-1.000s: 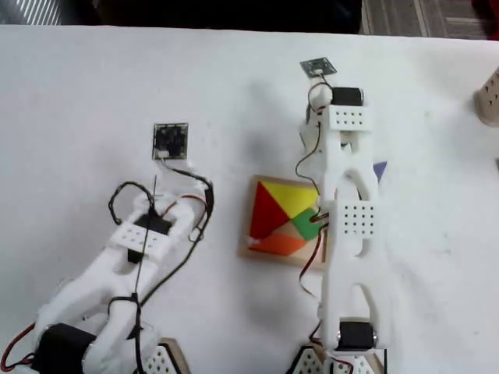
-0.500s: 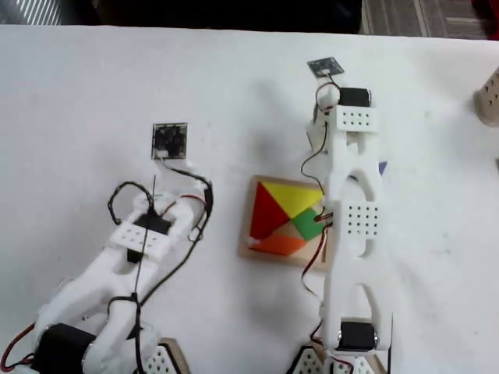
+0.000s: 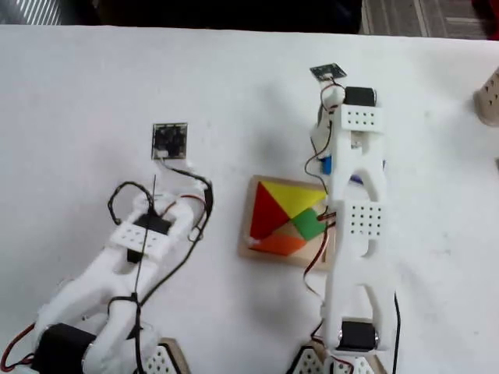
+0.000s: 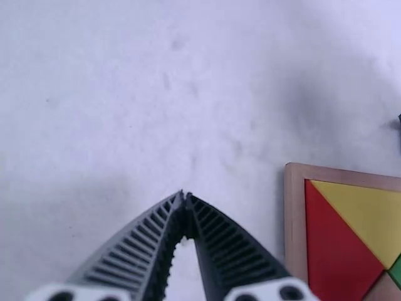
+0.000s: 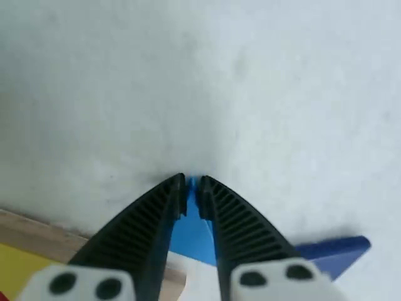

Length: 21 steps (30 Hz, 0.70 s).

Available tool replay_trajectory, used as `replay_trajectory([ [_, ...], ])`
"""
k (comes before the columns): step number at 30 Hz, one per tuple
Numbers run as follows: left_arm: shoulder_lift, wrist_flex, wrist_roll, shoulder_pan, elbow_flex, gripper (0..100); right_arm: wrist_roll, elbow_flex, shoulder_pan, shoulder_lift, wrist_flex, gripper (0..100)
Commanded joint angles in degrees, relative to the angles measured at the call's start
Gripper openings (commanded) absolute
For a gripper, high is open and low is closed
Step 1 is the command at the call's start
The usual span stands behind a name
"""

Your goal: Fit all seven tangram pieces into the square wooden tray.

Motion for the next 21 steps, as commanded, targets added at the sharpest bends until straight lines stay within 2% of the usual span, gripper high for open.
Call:
replay_trajectory([
  [1, -1.63, -1.58, -0.79, -0.57, -1.05, 2, 0.62, -0.18, 1.8, -5.85, 1.1, 1.8],
  [6, -1.63, -1.58, -0.79, -0.57, -1.05, 2, 0.97, 3.25, 3.91, -8.57, 1.45, 1.7],
  [13, -1.63, -3.78, -0.79, -0.57, -0.62, 2, 1.23, 25.23, 2.68, -22.9, 1.1, 1.8],
  [21, -1.63, -3.6, -0.79, -0.57, -0.62, 2, 1.85, 39.82, 5.23, -31.69, 1.01, 1.8],
])
